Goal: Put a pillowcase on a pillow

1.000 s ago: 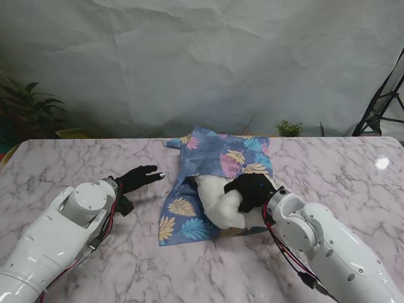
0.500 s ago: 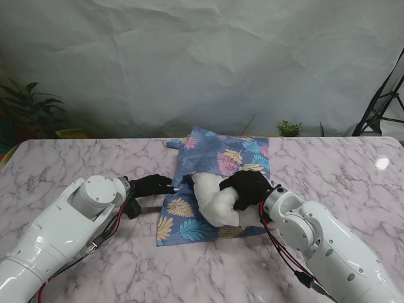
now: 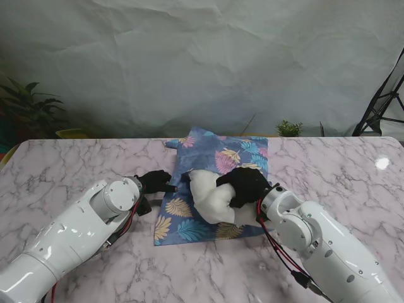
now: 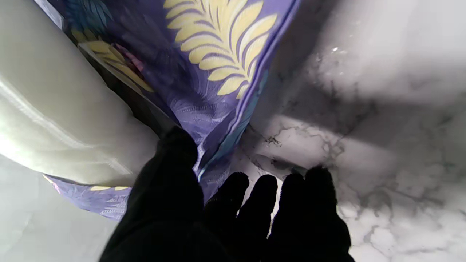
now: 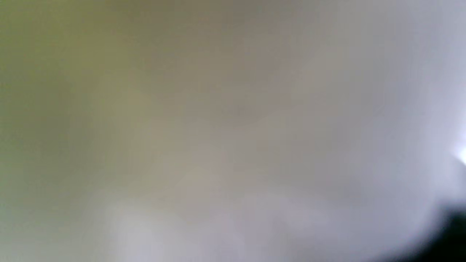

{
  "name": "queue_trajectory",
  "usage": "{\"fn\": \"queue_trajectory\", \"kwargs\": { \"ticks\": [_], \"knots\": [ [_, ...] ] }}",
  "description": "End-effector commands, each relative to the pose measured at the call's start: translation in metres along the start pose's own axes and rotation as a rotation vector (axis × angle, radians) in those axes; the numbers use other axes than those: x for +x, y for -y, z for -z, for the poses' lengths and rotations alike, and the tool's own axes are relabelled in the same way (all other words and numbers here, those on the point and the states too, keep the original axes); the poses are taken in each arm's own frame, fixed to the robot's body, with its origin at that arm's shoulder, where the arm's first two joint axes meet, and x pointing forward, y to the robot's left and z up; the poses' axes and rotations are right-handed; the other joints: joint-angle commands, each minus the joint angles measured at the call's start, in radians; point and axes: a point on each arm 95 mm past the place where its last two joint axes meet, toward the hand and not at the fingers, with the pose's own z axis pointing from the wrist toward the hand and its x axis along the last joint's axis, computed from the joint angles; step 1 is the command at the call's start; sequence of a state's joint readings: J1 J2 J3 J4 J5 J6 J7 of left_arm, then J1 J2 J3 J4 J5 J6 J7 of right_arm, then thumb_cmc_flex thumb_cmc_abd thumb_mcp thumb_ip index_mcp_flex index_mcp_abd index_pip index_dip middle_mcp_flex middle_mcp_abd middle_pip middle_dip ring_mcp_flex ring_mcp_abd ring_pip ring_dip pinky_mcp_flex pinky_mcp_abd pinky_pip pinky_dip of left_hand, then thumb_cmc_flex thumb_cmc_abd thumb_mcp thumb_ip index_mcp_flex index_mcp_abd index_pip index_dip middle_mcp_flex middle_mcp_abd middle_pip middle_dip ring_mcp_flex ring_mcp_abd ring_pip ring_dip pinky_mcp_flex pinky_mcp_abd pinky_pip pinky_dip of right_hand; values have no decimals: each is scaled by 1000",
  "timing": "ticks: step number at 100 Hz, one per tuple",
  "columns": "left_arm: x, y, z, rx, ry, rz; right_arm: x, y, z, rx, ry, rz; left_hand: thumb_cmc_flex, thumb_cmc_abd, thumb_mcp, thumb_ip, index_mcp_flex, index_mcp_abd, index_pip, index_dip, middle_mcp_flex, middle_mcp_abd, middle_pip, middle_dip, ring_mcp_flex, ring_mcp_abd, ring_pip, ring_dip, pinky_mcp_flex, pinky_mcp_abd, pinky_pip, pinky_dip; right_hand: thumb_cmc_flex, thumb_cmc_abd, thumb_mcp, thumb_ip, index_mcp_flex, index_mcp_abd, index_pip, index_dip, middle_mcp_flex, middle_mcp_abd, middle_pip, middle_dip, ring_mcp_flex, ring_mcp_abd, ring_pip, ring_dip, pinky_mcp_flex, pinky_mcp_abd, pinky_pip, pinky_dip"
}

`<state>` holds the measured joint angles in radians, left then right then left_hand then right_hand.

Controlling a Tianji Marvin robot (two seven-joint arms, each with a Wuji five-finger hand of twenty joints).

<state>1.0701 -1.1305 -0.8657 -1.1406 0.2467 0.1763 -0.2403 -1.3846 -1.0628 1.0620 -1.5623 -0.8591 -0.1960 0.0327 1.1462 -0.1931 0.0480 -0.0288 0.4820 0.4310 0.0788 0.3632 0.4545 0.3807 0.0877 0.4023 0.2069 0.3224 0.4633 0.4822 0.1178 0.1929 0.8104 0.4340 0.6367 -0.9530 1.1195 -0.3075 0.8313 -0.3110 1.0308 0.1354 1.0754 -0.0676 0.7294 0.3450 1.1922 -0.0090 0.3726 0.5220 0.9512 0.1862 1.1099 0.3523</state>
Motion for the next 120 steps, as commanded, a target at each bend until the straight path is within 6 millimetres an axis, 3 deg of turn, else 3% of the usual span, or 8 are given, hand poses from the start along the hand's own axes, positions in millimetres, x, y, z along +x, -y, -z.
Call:
{"fn": "queue_trajectory", "kwargs": {
  "ticks": [1,26,33,44,58,69,97,120],
  "knots": [
    [-4,-21,-5,-47,12,34,6,-3,-2,-17,-10,-10,55,-18,40,28,43,3,10,1,27,5,28,56,47,100,87,47,-18,13,103,35,138,108,108,43,78,-35,133,14,49,18,72,34,114,-80,385,60,77,-236,210,105],
    [-5,-33,-11,-6,21,146,9,-3,-2,-28,-14,-28,145,15,140,3,358,-132,296,153,-129,-26,397,299,41,77,258,264,-14,0,231,96,139,116,105,44,80,-33,133,13,48,23,71,36,115,-79,388,61,77,-235,210,110],
    [-4,-36,-11,7,14,195,9,-3,-3,-33,-9,-29,145,39,179,-14,251,-167,491,309,-136,9,349,220,39,113,173,204,-13,25,204,84,138,120,104,44,78,-30,133,13,46,26,71,38,116,-78,389,62,79,-232,211,111],
    [-1,-41,-9,22,5,282,9,-2,-4,-46,1,-42,144,41,359,-57,61,-162,778,512,72,63,192,-12,190,196,36,23,149,174,109,28,139,124,101,44,77,-23,133,12,44,33,73,41,116,-78,392,64,82,-229,213,113],
    [4,-49,-7,70,5,426,11,0,-8,-69,15,-52,145,11,443,-83,43,-157,916,561,400,-34,502,31,582,144,165,-37,544,246,188,-33,141,128,97,45,78,-16,134,10,47,40,76,45,118,-78,400,68,88,-225,217,117],
    [6,-53,0,23,-2,486,13,0,-11,-88,25,-56,145,41,428,-81,6,-169,931,650,371,-8,798,273,696,102,452,154,717,146,516,-40,140,130,95,46,79,-14,135,9,48,44,76,46,119,-78,404,69,91,-223,219,119],
    [7,-57,11,-71,-62,482,21,-8,-18,-146,36,-63,144,70,393,-72,-11,-177,917,699,385,41,900,483,857,-144,873,479,904,-206,1005,31,137,131,91,47,83,-10,138,3,54,52,77,49,122,-80,420,73,103,-220,227,123],
    [17,-65,17,-73,-142,540,25,-6,-25,-174,47,-83,145,74,338,-62,-15,-136,882,617,428,-20,946,522,935,-205,923,510,960,-250,1073,31,135,128,90,47,85,-4,140,-1,58,60,77,49,123,-81,432,75,109,-219,233,127]
  ]
}}
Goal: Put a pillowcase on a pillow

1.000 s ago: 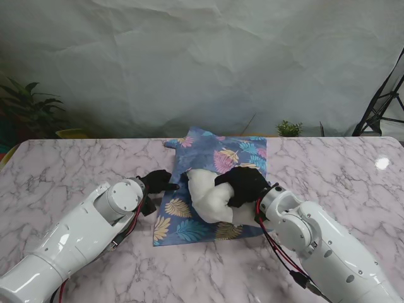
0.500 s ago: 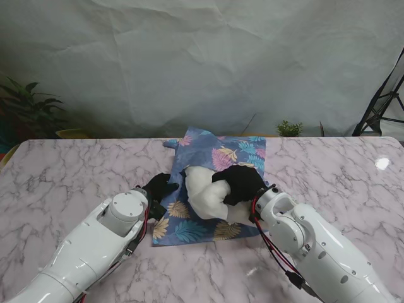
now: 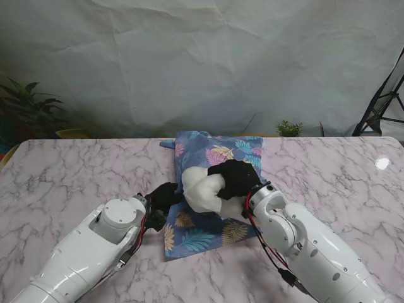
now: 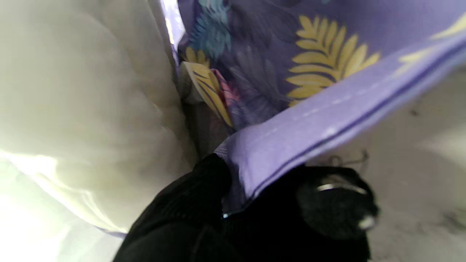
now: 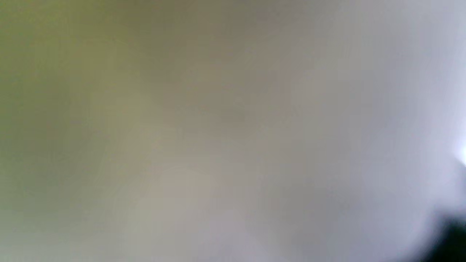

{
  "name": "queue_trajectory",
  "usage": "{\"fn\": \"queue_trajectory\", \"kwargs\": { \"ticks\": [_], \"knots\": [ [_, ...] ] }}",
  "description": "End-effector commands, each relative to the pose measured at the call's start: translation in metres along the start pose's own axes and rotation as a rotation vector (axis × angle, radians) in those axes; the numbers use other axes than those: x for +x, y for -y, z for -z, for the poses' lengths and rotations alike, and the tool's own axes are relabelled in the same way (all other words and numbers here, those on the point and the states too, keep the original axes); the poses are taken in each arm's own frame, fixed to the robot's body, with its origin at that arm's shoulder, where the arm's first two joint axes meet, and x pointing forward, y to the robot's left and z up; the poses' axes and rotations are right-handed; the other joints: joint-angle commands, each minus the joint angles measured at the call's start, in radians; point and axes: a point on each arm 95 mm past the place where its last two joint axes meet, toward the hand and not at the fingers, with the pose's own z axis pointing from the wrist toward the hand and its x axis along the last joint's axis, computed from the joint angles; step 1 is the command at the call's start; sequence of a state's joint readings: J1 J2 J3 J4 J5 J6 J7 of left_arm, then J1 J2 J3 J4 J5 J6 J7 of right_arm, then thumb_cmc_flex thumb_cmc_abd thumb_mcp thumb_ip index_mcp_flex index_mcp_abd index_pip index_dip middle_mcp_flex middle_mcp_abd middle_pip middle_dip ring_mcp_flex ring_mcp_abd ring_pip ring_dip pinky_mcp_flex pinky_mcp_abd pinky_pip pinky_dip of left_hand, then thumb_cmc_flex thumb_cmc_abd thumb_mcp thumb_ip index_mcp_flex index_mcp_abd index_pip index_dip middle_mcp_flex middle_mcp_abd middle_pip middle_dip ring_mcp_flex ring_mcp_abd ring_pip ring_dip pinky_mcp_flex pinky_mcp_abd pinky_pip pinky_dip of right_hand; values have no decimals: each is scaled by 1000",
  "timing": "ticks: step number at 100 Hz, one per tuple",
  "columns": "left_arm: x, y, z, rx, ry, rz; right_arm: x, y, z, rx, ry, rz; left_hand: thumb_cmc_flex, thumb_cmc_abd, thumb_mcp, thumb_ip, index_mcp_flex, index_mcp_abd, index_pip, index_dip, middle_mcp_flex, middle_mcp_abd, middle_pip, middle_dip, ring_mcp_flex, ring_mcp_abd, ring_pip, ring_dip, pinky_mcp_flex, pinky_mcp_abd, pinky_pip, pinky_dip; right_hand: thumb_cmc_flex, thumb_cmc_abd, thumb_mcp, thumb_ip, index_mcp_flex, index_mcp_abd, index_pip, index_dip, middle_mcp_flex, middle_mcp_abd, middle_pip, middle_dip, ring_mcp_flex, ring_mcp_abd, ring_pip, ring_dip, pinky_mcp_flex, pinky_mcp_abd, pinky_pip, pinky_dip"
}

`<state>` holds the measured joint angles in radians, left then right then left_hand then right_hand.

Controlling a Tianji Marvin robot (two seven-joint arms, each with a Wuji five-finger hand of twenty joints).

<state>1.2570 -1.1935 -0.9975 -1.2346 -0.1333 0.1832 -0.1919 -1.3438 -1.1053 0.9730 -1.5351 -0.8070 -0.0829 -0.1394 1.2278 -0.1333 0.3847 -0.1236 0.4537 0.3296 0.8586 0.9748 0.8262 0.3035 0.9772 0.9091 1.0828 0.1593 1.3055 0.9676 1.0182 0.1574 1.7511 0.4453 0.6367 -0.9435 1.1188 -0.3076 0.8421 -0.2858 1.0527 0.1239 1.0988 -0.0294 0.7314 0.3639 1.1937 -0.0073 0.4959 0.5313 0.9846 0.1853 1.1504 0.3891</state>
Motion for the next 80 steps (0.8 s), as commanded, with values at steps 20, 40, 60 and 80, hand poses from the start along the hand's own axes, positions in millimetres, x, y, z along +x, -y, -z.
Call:
{"fn": "queue_trajectory", "kwargs": {
  "ticks": [20,40,60,80],
  "knots": [
    [25,-29,13,-25,-116,194,8,7,-16,-36,13,-24,63,1,14,35,17,-11,111,-17,67,63,59,17,72,-44,77,23,59,-212,139,24,132,115,92,48,74,-29,120,6,37,24,74,30,121,-83,314,64,77,-220,198,93],
    [40,-41,24,-69,-175,251,5,13,-28,-37,26,-18,63,-2,21,32,18,-4,116,-23,72,61,61,18,78,-48,75,21,60,-213,141,27,131,113,93,48,76,-29,121,3,39,22,74,29,121,-84,317,61,77,-221,200,94],
    [40,-48,31,-132,-184,214,2,16,-39,-57,60,-27,63,-4,24,32,20,-1,117,-25,75,63,61,18,83,-51,74,20,60,-215,142,31,132,109,94,49,80,-28,122,0,41,23,74,27,121,-83,321,58,79,-220,202,94],
    [41,-55,36,-144,-204,225,0,23,-48,-54,88,-35,63,-6,25,31,22,1,117,-26,77,66,60,18,86,-48,75,20,61,-215,144,34,125,106,95,48,80,-31,122,-4,43,25,74,26,121,-86,325,57,81,-223,207,96]
  ]
}}
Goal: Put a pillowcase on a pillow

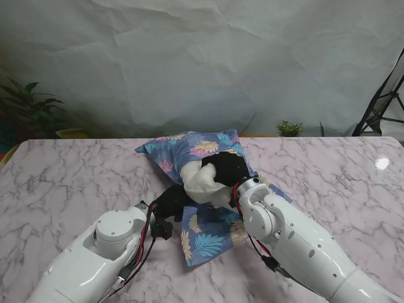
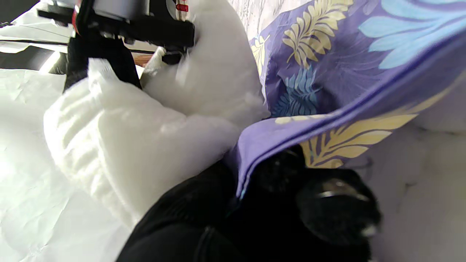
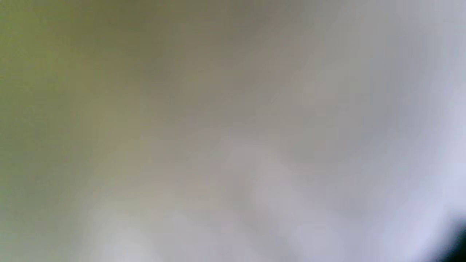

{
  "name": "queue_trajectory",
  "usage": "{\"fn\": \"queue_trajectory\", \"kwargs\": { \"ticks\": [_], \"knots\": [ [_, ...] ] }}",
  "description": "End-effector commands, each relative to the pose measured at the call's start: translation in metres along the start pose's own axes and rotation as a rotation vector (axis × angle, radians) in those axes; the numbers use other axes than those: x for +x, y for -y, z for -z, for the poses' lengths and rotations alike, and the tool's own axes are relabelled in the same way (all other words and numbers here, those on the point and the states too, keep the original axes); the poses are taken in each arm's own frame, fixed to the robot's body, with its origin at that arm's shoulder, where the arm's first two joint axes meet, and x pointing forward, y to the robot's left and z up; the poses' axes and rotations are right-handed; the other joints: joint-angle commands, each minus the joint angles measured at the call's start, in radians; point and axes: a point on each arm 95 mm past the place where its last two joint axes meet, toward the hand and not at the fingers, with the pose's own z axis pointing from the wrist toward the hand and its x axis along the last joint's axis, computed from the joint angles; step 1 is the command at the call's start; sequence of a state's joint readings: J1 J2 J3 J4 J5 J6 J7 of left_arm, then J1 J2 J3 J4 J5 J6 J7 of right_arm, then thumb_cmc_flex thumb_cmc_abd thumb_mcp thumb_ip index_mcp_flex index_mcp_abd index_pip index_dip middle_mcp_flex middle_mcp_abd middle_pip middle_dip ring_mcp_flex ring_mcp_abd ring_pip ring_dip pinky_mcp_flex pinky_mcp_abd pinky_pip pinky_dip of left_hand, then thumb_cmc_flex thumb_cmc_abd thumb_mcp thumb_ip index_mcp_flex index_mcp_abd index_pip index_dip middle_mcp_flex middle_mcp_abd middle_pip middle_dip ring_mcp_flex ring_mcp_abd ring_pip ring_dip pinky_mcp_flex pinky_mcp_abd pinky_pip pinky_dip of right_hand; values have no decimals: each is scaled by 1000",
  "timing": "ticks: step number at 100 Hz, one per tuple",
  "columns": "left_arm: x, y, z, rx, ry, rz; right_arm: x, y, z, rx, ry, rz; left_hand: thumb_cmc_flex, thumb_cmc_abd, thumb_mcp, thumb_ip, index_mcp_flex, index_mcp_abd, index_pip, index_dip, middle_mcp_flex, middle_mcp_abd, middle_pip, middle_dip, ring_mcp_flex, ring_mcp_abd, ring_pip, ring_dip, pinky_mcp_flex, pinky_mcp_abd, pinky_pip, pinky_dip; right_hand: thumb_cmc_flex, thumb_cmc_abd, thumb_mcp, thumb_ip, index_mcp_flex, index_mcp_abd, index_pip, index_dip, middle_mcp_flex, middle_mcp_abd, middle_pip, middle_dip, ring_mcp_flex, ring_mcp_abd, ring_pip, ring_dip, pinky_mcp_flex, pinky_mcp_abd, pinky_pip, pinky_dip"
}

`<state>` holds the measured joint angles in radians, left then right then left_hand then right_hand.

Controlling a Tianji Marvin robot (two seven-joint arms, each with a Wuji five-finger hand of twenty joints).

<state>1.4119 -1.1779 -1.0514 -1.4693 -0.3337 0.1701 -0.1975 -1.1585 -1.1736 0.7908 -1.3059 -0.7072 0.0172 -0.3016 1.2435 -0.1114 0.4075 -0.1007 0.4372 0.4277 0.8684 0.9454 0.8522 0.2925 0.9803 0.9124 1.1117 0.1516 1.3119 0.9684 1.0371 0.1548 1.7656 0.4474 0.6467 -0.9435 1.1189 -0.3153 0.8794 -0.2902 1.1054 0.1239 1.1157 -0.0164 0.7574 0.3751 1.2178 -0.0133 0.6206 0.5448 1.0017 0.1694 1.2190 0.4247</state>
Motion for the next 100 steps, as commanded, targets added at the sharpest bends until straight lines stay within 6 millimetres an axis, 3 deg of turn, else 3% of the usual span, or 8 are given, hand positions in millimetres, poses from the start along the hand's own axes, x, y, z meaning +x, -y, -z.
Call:
{"fn": "queue_trajectory", "kwargs": {
  "ticks": [1,20,44,69,100],
  "knots": [
    [11,-19,-2,-57,-44,4,6,4,-4,5,8,-19,48,-27,2,8,39,-97,107,4,51,77,57,14,57,-41,68,19,42,-213,129,32,114,107,95,55,42,-26,70,-4,26,11,48,14,97,-81,200,43,65,-208,139,60],
    [15,-14,-1,-14,-47,3,7,17,6,61,-24,-75,48,-25,1,8,33,-96,107,5,48,74,56,14,57,-41,68,19,42,-213,129,34,93,97,99,50,25,-37,78,-2,19,6,48,13,96,-88,191,28,63,-221,135,56],
    [21,-6,1,35,-39,9,9,42,15,170,-128,-67,48,-26,2,8,32,-92,108,4,48,76,56,13,54,-35,68,18,41,-211,128,35,34,8,104,16,20,-53,98,-21,13,10,91,43,97,-108,241,54,63,-229,143,64],
    [26,-13,3,15,-61,27,16,55,-9,177,-106,-73,48,-26,2,8,34,-86,109,3,51,76,57,13,56,-38,69,15,41,-209,127,36,-9,-14,105,-7,110,-5,64,-127,22,39,180,130,110,-150,399,147,81,-244,208,149],
    [26,-34,9,-81,-105,69,28,49,-39,108,-2,-136,48,-29,6,8,34,-91,106,3,52,78,57,12,58,-35,71,12,41,-207,126,36,-10,-11,104,-8,135,24,47,-146,22,59,200,143,112,-166,442,153,85,-249,226,172]
  ]
}}
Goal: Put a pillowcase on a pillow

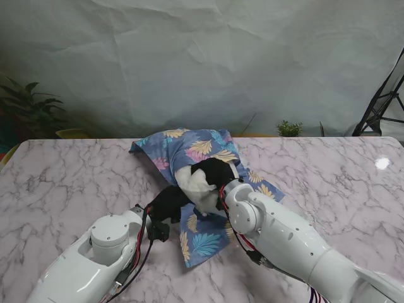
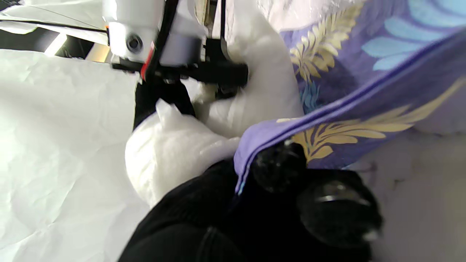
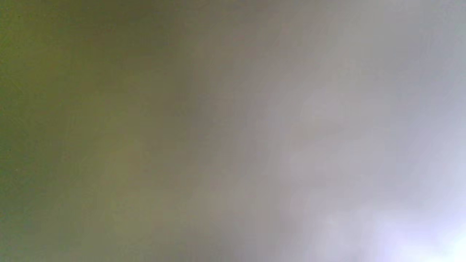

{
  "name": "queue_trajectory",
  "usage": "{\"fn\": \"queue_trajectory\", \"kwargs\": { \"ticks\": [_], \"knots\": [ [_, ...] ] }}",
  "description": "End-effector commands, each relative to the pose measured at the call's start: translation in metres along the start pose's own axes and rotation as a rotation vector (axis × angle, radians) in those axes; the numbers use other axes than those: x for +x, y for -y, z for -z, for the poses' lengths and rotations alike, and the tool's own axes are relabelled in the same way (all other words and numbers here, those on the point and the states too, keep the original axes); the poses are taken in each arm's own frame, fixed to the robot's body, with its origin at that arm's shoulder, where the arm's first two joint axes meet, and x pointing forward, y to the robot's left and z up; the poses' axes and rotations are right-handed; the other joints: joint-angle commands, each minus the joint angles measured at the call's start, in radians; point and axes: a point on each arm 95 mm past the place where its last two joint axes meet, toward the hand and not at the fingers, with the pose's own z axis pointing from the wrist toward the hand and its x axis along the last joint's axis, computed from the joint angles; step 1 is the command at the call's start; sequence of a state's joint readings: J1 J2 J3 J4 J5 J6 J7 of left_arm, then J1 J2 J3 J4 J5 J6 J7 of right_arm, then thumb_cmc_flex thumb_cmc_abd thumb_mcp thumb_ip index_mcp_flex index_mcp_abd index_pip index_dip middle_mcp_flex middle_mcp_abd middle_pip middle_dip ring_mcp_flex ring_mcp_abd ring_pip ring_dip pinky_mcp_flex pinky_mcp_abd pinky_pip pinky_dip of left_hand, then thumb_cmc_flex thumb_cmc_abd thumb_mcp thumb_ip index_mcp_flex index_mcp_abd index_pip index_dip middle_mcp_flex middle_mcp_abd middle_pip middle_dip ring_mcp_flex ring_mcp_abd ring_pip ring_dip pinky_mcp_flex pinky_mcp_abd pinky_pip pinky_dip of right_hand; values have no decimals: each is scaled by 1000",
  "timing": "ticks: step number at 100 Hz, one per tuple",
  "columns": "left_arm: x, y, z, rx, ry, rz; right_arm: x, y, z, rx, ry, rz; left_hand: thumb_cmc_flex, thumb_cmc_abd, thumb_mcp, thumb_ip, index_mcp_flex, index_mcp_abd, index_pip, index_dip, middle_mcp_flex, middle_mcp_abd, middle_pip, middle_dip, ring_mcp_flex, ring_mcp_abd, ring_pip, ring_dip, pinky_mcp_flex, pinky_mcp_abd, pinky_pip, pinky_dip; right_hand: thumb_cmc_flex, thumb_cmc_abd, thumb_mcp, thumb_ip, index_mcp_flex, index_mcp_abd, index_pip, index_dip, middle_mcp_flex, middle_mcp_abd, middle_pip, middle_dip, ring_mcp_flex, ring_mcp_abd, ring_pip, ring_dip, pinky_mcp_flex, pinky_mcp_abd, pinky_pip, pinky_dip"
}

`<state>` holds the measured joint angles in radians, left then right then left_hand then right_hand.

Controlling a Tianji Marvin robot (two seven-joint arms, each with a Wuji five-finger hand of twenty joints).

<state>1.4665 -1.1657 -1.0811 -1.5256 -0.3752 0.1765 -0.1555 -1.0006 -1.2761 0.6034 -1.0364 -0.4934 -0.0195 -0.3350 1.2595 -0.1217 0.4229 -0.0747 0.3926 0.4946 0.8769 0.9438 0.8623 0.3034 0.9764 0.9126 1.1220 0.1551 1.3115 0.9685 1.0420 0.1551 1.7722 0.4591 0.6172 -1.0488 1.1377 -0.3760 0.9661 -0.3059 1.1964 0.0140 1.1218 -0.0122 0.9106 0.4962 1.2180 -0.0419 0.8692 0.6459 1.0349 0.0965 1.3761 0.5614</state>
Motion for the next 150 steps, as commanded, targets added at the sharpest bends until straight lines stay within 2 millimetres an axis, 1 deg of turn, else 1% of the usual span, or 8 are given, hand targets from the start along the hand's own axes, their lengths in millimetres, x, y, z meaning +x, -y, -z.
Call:
{"fn": "queue_trajectory", "kwargs": {
  "ticks": [1,48,87,107,112,117,142,150],
  "knots": [
    [26,-36,-3,-124,-92,18,23,6,-7,-1,-21,-19,31,-19,-10,-18,78,-156,97,4,42,67,61,11,48,-38,71,11,36,-207,120,24,19,95,85,53,49,40,-44,-36,17,55,48,22,112,-137,194,52,51,-176,69,36],
    [45,-50,1,-166,-178,-20,26,-45,-5,-241,111,-53,31,-12,-18,-19,72,-158,95,4,36,63,56,9,41,-32,70,9,36,-200,120,20,20,111,82,58,56,40,-33,-27,13,62,56,25,111,-143,206,41,59,-179,76,45],
    [33,-14,-7,-53,-47,-89,15,8,11,-101,41,13,31,-1,-26,-16,54,-156,89,1,11,72,47,6,3,5,65,7,31,-154,99,-6,6,135,73,60,29,30,-31,-6,-4,52,60,36,111,-160,189,23,56,-198,63,41],
    [17,5,-3,-49,43,-108,11,24,15,31,-64,-29,31,-3,-25,-16,55,-155,88,0,11,77,47,4,2,11,73,3,31,-143,105,-16,-110,160,70,49,-198,120,-151,82,-266,48,10,3,-25,-72,-126,-62,-129,-59,-146,-68],
    [13,9,-3,-43,61,-102,8,23,17,57,-93,-28,31,-4,-23,-15,55,-154,87,0,12,78,48,4,3,13,74,3,31,-142,107,-17,-213,218,82,187,-265,165,-309,268,-372,41,-27,-30,-139,-43,-226,-103,-263,4,-238,-89],
    [10,13,-3,-42,75,-97,3,18,21,87,-122,22,31,-4,-24,-16,55,-155,87,1,12,78,48,4,2,14,76,2,31,-141,110,-19,-343,258,59,183,-389,177,-366,293,-472,17,-74,-59,-275,-15,-297,-145,-432,47,-295,-94],
    [2,20,-3,-36,107,-87,-13,-26,56,212,-200,193,31,-3,-24,-16,57,-154,86,2,13,77,50,4,3,12,81,-1,31,-142,115,-26,-612,480,-170,162,-874,284,-627,123,-941,45,-280,-187,-846,135,-543,-374,-970,82,-440,-295],
    [1,20,-4,-40,111,-87,-18,-39,70,231,-192,208,31,-3,-24,-16,56,-155,86,2,13,76,51,4,3,12,82,-2,31,-142,116,-28,-601,520,-240,172,-848,307,-968,52,-943,73,-461,-255,-950,152,-564,-401,-1041,102,-487,-360]
  ]
}}
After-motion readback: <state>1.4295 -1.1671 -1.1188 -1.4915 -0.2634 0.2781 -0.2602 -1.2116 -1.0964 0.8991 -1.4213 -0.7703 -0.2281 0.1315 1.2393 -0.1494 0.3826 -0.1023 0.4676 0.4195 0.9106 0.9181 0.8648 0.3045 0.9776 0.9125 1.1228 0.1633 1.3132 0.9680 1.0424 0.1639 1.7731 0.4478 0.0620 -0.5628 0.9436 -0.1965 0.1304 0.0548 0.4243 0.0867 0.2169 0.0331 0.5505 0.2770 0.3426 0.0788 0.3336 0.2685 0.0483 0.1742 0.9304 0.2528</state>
